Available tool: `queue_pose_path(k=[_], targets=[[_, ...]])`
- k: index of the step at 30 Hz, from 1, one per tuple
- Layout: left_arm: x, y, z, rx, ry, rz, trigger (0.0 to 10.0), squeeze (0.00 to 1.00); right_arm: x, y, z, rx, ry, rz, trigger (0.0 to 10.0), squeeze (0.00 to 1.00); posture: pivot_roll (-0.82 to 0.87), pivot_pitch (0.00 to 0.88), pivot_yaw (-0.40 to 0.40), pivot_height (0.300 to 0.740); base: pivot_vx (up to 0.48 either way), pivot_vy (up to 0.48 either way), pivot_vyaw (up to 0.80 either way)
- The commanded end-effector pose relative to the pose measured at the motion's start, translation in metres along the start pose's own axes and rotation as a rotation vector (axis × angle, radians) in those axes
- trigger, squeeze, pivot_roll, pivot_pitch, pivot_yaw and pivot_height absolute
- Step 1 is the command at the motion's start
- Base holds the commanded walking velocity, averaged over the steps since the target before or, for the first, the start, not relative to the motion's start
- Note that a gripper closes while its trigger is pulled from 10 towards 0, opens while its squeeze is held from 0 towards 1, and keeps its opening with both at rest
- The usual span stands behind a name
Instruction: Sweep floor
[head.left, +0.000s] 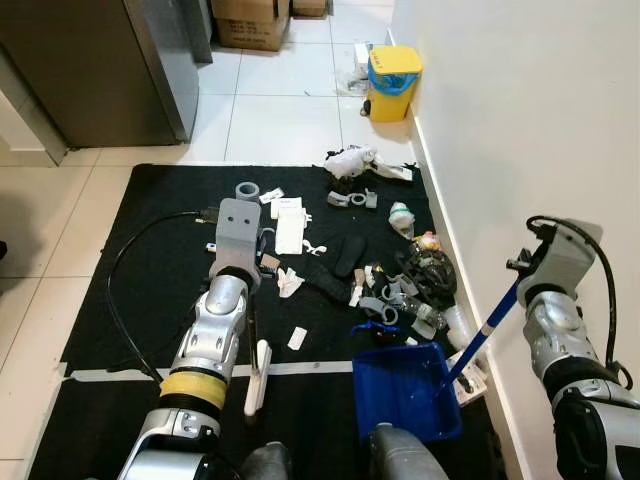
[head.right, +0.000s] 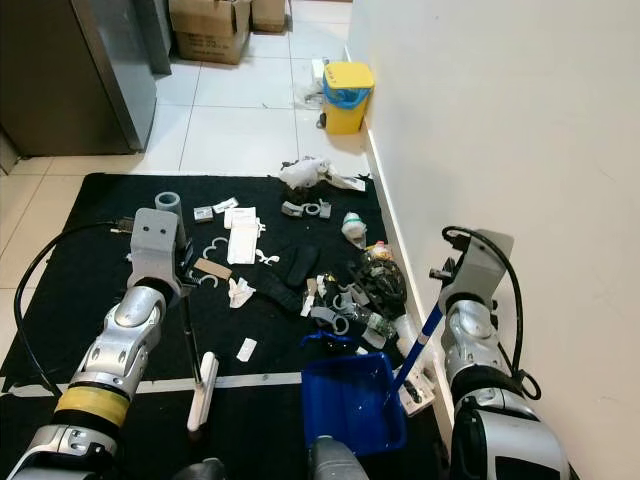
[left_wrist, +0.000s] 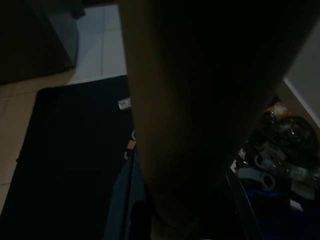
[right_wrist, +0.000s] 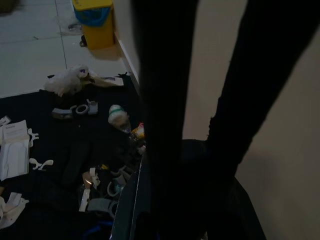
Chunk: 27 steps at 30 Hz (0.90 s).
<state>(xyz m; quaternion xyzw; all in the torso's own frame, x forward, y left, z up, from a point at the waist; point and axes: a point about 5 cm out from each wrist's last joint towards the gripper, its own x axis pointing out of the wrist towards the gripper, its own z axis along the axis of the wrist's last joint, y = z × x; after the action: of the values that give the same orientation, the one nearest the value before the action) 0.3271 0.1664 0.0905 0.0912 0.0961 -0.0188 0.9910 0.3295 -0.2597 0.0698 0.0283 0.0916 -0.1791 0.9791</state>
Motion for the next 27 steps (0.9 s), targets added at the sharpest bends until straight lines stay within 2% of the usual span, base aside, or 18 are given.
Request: queue_pose_path(k=[1, 4, 8, 17, 27], targets=[[0.001, -0.003, -0.001, 0.018, 0.001, -0.022, 10.0, 0.0, 0.001, -0.004, 0.001, 0.014, 0.009, -0.012, 10.0, 0.0, -0.01, 0.079, -0.042, 0.74, 0.0, 0.0, 0.0], [0.001, -0.004, -0.002, 0.012, 0.009, -0.025, 10.0, 0.0, 0.0, -0.004, -0.001, 0.012, 0.016, -0.011, 10.0, 0.0, -0.01, 0.08, -0.038, 0.74, 0.0, 0.0, 0.0], [0.0, -0.007, -0.005, -0.025, 0.026, -0.039, 10.0, 0.0, -0.006, -0.005, -0.014, 0.027, 0.036, -0.011, 10.0, 0.0, -0.01, 0.097, 0.006, 0.74, 0.0, 0.0, 0.0], [-0.004, -0.008, -0.017, -0.082, 0.06, -0.038, 10.0, 0.0, -0.014, 0.001, -0.027, 0.035, 0.054, 0.014, 10.0, 0.0, -0.02, 0.105, 0.012, 0.74, 0.0, 0.0, 0.0], [-0.01, -0.007, -0.027, -0.085, 0.084, -0.02, 10.0, 0.0, -0.02, 0.019, -0.039, 0.017, 0.111, 0.103, 10.0, 0.0, -0.02, 0.114, -0.003, 0.74, 0.0, 0.0, 0.0]])
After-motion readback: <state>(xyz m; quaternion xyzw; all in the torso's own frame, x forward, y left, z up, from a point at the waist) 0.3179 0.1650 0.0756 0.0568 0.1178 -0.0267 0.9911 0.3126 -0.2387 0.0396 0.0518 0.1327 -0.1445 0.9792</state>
